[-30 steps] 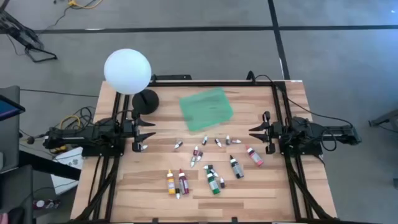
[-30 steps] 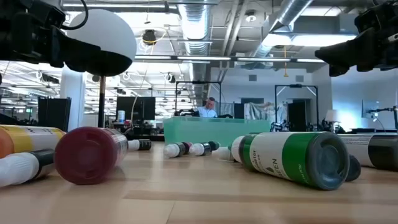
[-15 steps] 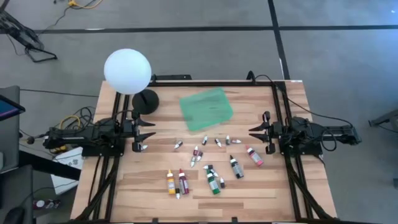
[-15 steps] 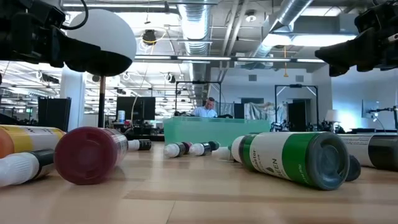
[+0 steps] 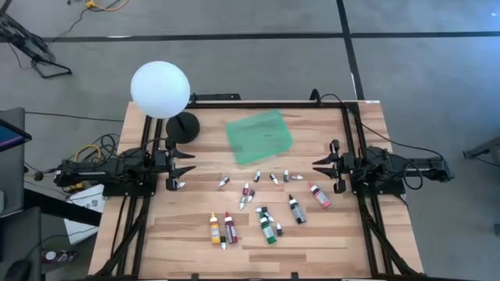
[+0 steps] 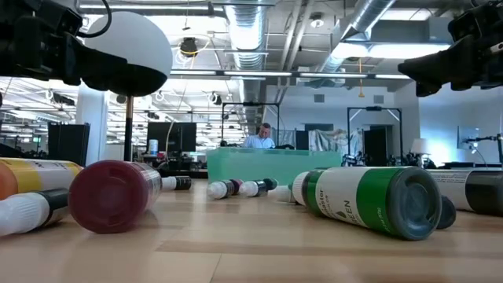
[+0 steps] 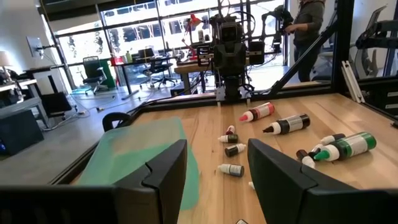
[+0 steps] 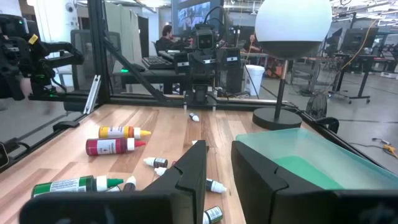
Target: Pick & Place food coloring
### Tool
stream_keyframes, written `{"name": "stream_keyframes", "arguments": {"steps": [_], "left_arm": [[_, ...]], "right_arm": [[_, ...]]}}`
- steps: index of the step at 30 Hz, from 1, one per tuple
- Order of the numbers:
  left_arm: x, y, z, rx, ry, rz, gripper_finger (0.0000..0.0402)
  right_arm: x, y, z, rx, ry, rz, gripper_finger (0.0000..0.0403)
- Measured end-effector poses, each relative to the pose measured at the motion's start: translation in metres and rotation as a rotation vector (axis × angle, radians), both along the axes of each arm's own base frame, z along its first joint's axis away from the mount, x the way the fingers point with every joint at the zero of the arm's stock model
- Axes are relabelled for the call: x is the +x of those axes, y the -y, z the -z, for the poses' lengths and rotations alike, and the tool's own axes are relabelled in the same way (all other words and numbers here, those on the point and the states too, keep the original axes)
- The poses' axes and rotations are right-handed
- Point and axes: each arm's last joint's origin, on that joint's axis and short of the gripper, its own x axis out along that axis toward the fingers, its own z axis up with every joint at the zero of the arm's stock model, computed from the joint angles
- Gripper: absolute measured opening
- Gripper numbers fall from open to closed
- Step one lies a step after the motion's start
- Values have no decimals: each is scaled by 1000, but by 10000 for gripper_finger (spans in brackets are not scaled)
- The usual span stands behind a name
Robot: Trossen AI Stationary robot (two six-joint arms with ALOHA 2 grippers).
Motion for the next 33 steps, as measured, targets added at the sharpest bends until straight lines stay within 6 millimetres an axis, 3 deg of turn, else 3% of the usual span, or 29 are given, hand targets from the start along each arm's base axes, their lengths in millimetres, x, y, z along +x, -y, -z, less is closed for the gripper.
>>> {"name": "stream_keyframes", "arguments": {"steps": [22,26,29,33], "left_arm": [[0,0,0,-17,2,2,165],[0,2,1,-197,9,66,165],[0,3,0,-368,18,108,165],[0,2,0,-389,26,69,165]], "right_arm": [[0,0,0,0,0,0,70],[0,0,-1,24,12,-3,70],[0,0,-5,151,49,-9,70],[0,0,-9,277,89,-16,70]]}}
